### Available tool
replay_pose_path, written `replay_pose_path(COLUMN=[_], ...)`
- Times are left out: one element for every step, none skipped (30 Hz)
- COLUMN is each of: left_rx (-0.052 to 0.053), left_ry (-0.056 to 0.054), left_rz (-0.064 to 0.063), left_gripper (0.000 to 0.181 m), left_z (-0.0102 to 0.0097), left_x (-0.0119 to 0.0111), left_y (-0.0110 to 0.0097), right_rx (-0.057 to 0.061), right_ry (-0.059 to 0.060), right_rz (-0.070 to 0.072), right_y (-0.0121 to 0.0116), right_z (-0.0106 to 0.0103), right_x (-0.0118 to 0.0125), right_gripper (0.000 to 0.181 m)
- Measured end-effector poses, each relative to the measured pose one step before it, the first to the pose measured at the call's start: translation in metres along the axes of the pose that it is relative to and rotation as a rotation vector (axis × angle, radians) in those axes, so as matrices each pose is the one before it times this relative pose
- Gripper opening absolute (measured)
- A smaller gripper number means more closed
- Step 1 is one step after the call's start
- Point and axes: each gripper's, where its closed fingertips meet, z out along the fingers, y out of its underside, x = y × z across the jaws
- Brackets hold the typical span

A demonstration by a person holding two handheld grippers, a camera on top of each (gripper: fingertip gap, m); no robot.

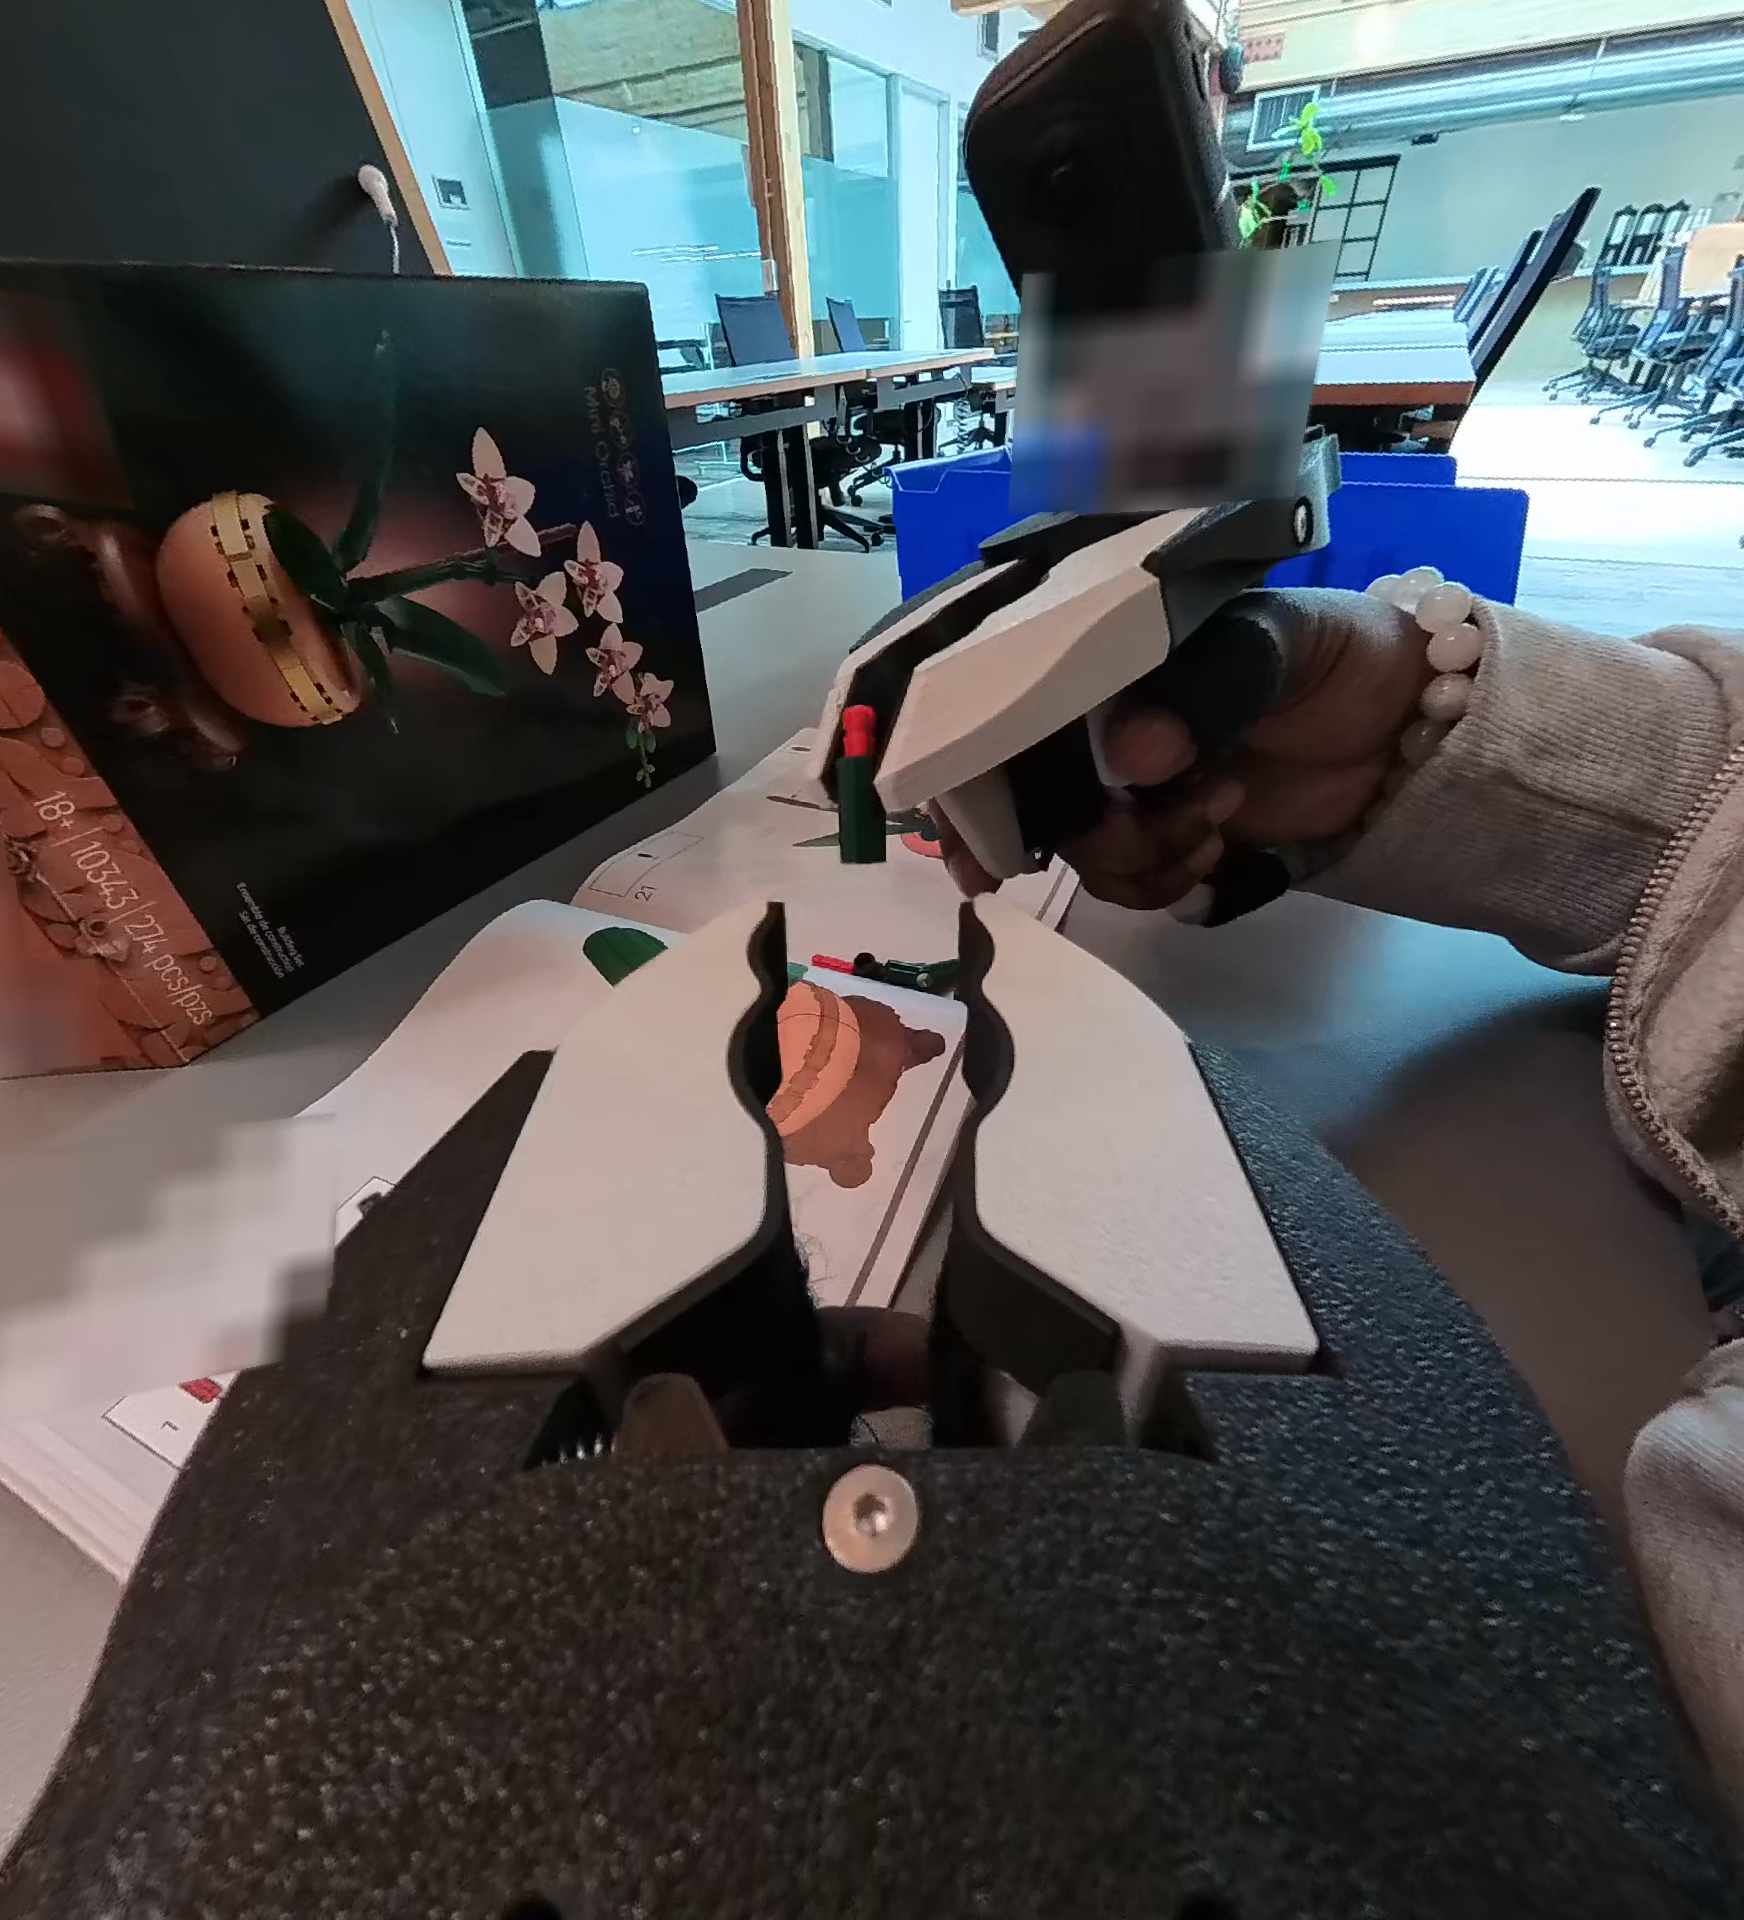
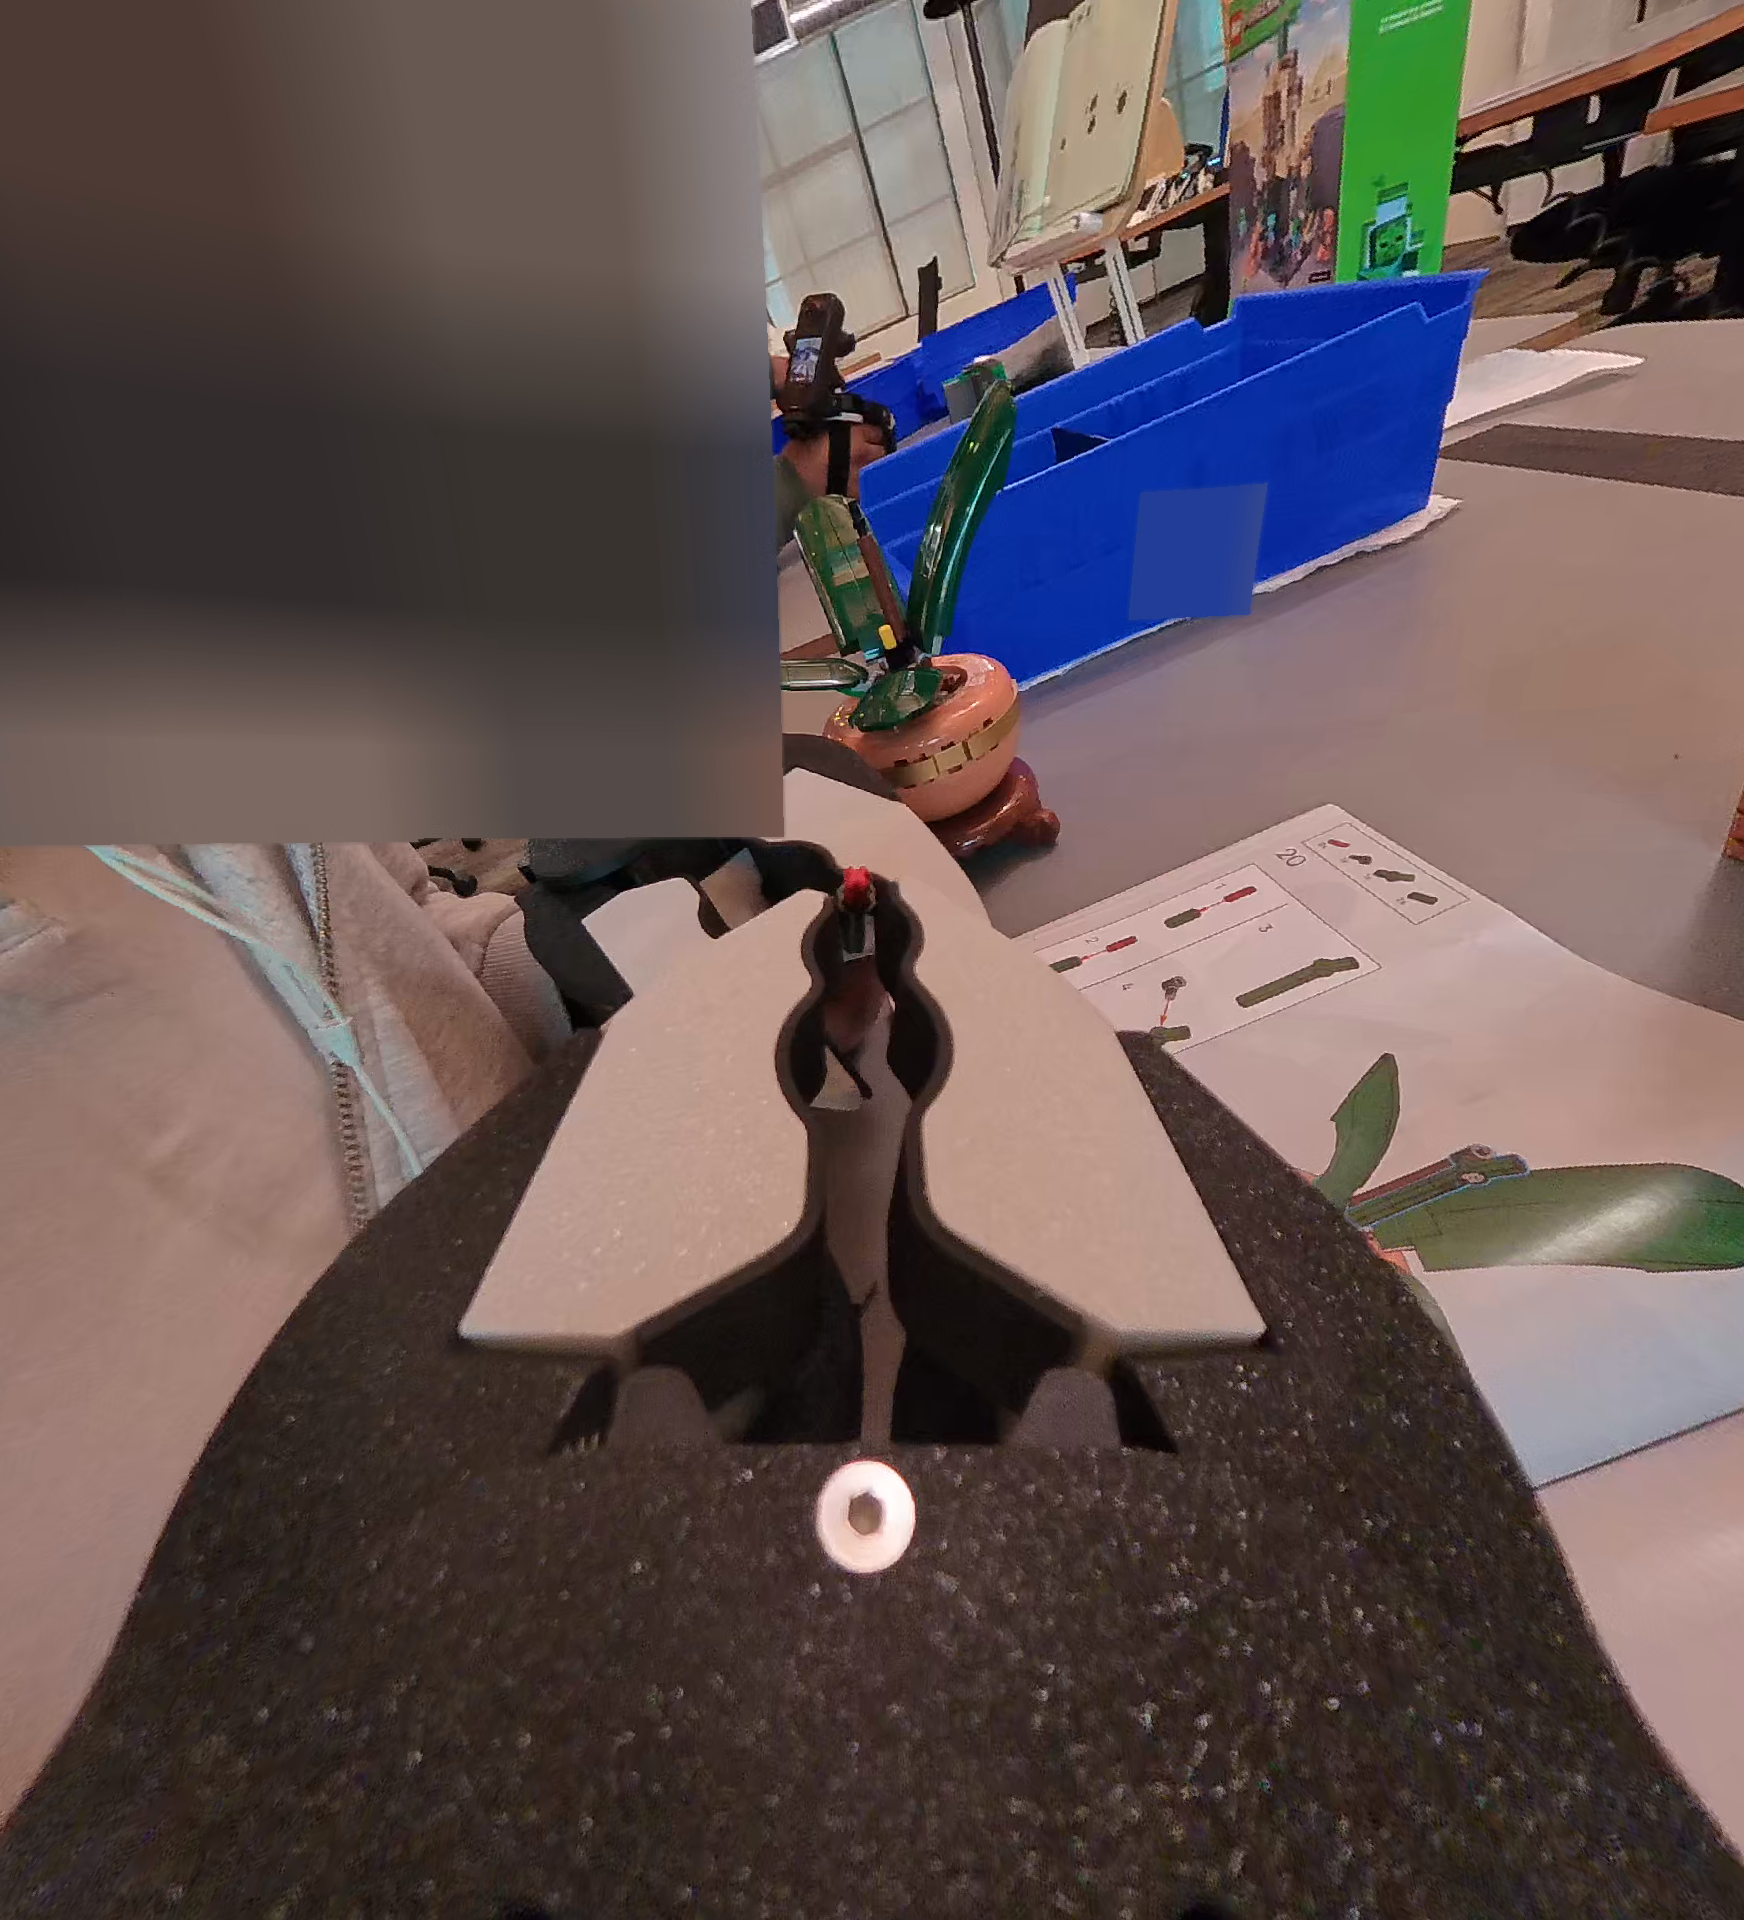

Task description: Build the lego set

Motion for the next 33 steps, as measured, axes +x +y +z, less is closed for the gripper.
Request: replay_pose_path(left_rx=[0.0020,0.0011,-0.0002,-0.0015,-0.0019,-0.0023,-0.0035,-0.0035,-0.0037,-0.0050,-0.0028,0.0021,0.0031,0.0006,-0.0033,-0.0036,-0.0017,-0.0007,0.0012,0.0019,0.0026,0.0041,0.0066,0.0081,0.0073,0.0074,0.0078,0.0073,0.0069,0.0050,0.0018,-0.0018,-0.0044], left_ry=[-0.0049,-0.0026,0.0010,0.0016,0.0013,0.0030,0.0026,-0.0023,-0.0054,-0.0089,-0.0127,-0.0107,-0.0042,0.0024,0.0048,0.0012,-0.0043,-0.0018,0.0011,0.0038,0.0058,0.0066,0.0068,0.0076,0.0081,0.0066,0.0054,0.0074,0.0084,0.0066,0.0039,0.0031,0.0031], left_rz=[-0.0002,-0.0005,0.0011,0.0045,0.0090,0.0132,0.0163,0.0179,0.0172,0.0134,0.0083,0.0025,-0.0039,-0.0077,-0.0053,-0.0011,-0.0009,-0.0012,-0.0036,-0.0070,-0.0102,-0.0121,-0.0141,-0.0162,-0.0185,-0.0198,-0.0187,-0.0167,-0.0133,-0.0072,-0.0006,0.0040,0.0058], left_gripper=[0.031,0.031,0.031,0.031,0.031,0.030,0.029,0.027,0.026,0.025,0.024,0.020,0.014,0.012,0.010,0.007,0.007,0.006,0.006,0.006,0.006,0.006,0.006,0.006,0.006,0.006,0.006,0.006,0.006,0.006,0.006,0.006,0.006], left_z=[-0.00014,-0.00001,0.00006,0.00021,0.00022,0.00031,0.00043,0.00050,0.00050,0.00024,-0.00027,-0.00061,-0.00078,-0.00029,-0.00003,0.00012,0.00006,-0.00002,-0.00007,-0.00021,-0.00020,-0.00014,-0.00035,-0.00031,-0.00035,-0.00043,-0.00042,-0.00061,-0.00042,-0.00031,-0.00010,0.00024,0.00031], left_x=[-0.00051,-0.00027,0.00023,0.00073,0.00100,0.00152,0.00171,0.00115,0.00057,-0.00029,-0.00125,-0.00160,-0.00131,-0.00040,0.00007,0.00010,-0.00055,-0.00036,-0.00007,0.00003,0.00011,0.00026,0.00026,0.00010,0.00013,-0.00016,-0.00039,-0.00010,0.00035,0.00056,0.00053,0.00072,0.00092], left_y=[-0.00024,-0.00014,0.00001,0.00014,0.00024,0.00025,0.00042,0.00035,0.00044,0.00066,0.00033,-0.00020,-0.00036,0.00003,0.00043,0.00045,0.00022,0.00012,-0.00009,-0.00030,-0.00035,-0.00055,-0.00085,-0.00104,-0.00087,-0.00093,-0.00102,-0.00091,-0.00079,-0.00065,-0.00023,0.00024,0.00059], right_rx=[-0.0001,-0.0031,-0.0057,-0.0085,-0.0140,-0.0216,-0.0257,-0.0263,-0.0209,-0.0101,-0.0065,-0.0050,-0.0012,0.0014,0.0040,-0.0001,-0.0003,0.0012,0.0023,0.0023,0.0027,0.0045,0.0072,0.0076,0.0079,0.0078,0.0085,0.0077,0.0072,0.0067,0.0049,0.0038,0.0041], right_ry=[-0.0005,-0.0003,0.0000,0.0023,0.0059,0.0127,0.0184,0.0166,0.0078,0.0091,0.0035,-0.0046,-0.0002,0.0052,0.0032,0.0036,0.0025,0.0003,-0.0007,-0.0008,-0.0001,0.0003,0.0002,0.0016,0.0042,0.0023,0.0009,0.0040,0.0022,-0.0047,-0.0107,-0.0092,-0.0016], right_rz=[0.0011,-0.0007,-0.0007,-0.0023,-0.0069,-0.0116,-0.0166,-0.0186,-0.0158,-0.0093,-0.0067,-0.0034,0.0008,-0.0001,-0.0014,-0.0016,-0.0015,-0.0008,0.0007,0.0004,-0.0025,-0.0056,-0.0084,-0.0083,-0.0066,-0.0075,-0.0063,-0.0016,0.0027,0.0055,0.0057,0.0035,0.0000], right_y=[0.00038,0.00079,0.00112,0.00130,0.00190,0.00263,0.00306,0.00279,0.00200,0.00047,0.00004,0.00006,-0.00026,-0.00039,-0.00058,0.00004,0.00003,-0.00014,-0.00017,-0.00033,-0.00043,-0.00063,-0.00107,-0.00109,-0.00113,-0.00114,-0.00110,-0.00081,-0.00047,-0.00027,0.00001,0.00039,0.00025], right_z=[-0.00016,0.00010,0.00020,0.00045,0.00067,0.00070,0.00075,0.00091,0.00108,0.00069,0.00023,0.00014,0.00011,0.00015,0.00015,0.00015,0.00022,0.00013,0.00010,-0.00003,0.00000,0.00002,-0.00004,0.00023,0.00006,-0.00005,-0.00020,-0.00028,-0.00014,0.00002,0.00018,0.00033,0.00030], right_x=[-0.00052,-0.00052,-0.00053,-0.00036,-0.00004,0.00067,0.00127,0.00077,-0.00050,-0.00011,-0.00063,-0.00141,-0.00071,0.00022,0.00006,0.00033,0.00023,0.00000,-0.00016,-0.00025,-0.00019,-0.00034,-0.00043,-0.00022,0.00012,0.00011,-0.00013,0.00052,0.00046,-0.00051,-0.00136,-0.00131,-0.00045], right_gripper=[0.006,0.006,0.006,0.006,0.006,0.006,0.006,0.006,0.006,0.006,0.006,0.006,0.006,0.006,0.006,0.006,0.006,0.006,0.006,0.006,0.006,0.006,0.006,0.006,0.007,0.009,0.010,0.012,0.014,0.015,0.015,0.015,0.013])
